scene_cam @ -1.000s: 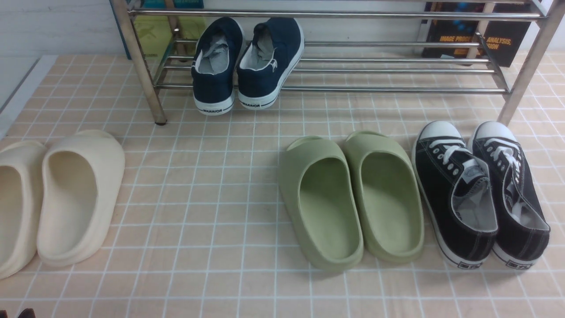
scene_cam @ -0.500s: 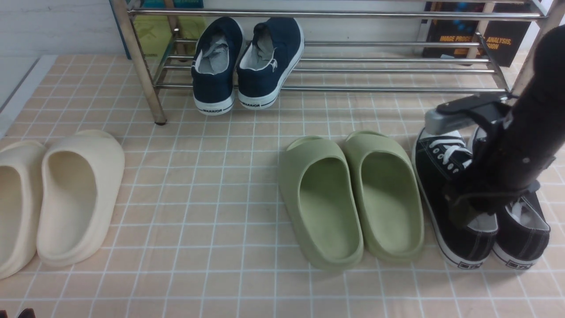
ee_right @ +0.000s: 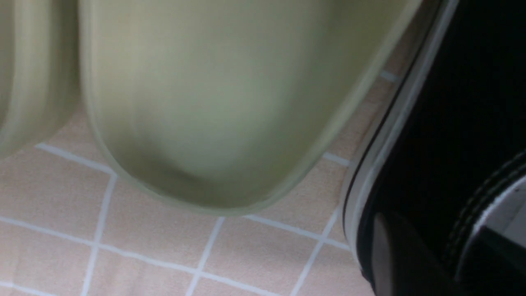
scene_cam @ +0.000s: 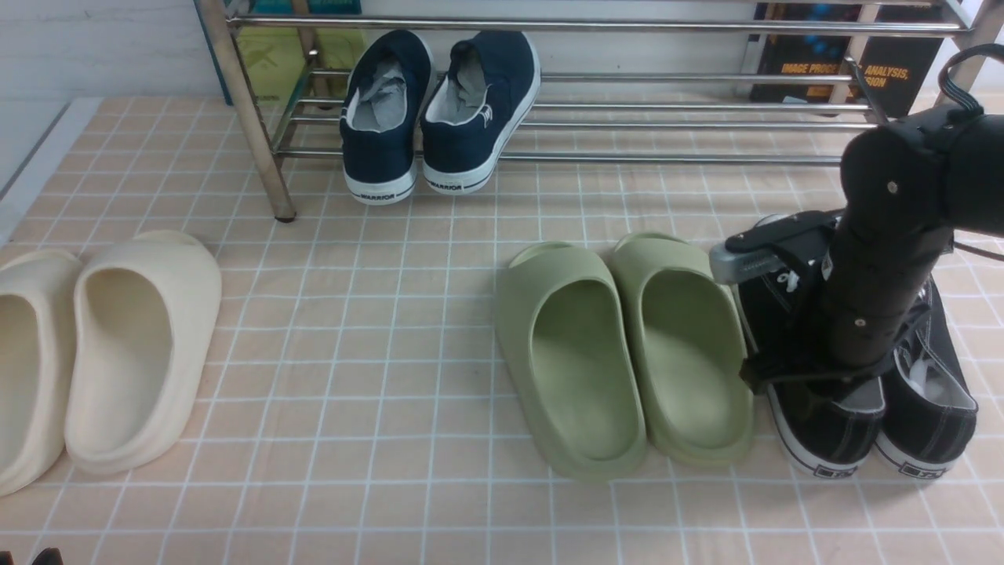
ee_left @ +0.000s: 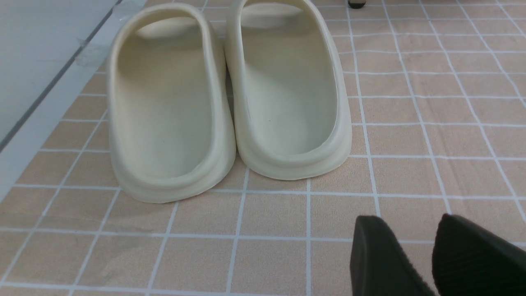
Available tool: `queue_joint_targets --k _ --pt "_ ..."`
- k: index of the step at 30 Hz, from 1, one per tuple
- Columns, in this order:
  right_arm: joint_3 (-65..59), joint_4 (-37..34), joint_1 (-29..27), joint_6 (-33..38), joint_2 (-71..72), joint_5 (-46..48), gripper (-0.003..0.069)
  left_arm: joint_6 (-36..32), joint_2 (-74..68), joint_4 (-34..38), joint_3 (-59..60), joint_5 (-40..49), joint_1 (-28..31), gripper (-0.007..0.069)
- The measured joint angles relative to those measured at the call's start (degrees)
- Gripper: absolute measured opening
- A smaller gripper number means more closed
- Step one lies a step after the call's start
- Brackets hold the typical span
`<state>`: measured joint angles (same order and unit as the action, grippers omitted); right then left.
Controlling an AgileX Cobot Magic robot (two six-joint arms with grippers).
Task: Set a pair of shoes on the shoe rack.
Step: Use the right arm to grab the shoe closest to it, then use the right arm to put a shoe into the shoe rack
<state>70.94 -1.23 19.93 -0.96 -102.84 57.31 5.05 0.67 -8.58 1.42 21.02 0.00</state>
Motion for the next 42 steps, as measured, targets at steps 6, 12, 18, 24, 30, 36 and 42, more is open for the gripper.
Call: queue_joint_targets --k 6,12,18,24,30,36,42 --pt "-0.02 0.52 0.11 0.96 1.82 0.58 -0.0003 0.00 0.00 0.00 0.00 0.00 0.00 0.0239" --pt "5.49 -0.14 0.11 3.42 7.21 7.53 -0.0003 0.00 0.00 0.00 0.00 0.00 0.00 0.0239" --pt "14.78 -0.43 0.11 5.98 6.59 9.96 -0.0003 0.00 0.00 0.00 0.00 0.00 0.00 0.0239" --pt "23.97 0.10 0.11 6.30 0.34 11.73 -0.0003 0.00 0.00 0.00 0.00 0.00 0.00 0.0239" --pt "35.59 3.62 0.11 6.36 -9.08 13.39 -0.0003 0.00 0.00 0.00 0.00 0.00 0.00 0.0239" --pt "48.53 8.06 0.11 6.46 -17.33 14.71 -0.0003 0.00 0.00 0.00 0.00 0.00 0.00 0.0239" --pt "56.77 8.83 -0.99 6.46 -23.63 15.04 -0.0003 0.00 0.00 0.00 0.00 0.00 0.00 0.0239"
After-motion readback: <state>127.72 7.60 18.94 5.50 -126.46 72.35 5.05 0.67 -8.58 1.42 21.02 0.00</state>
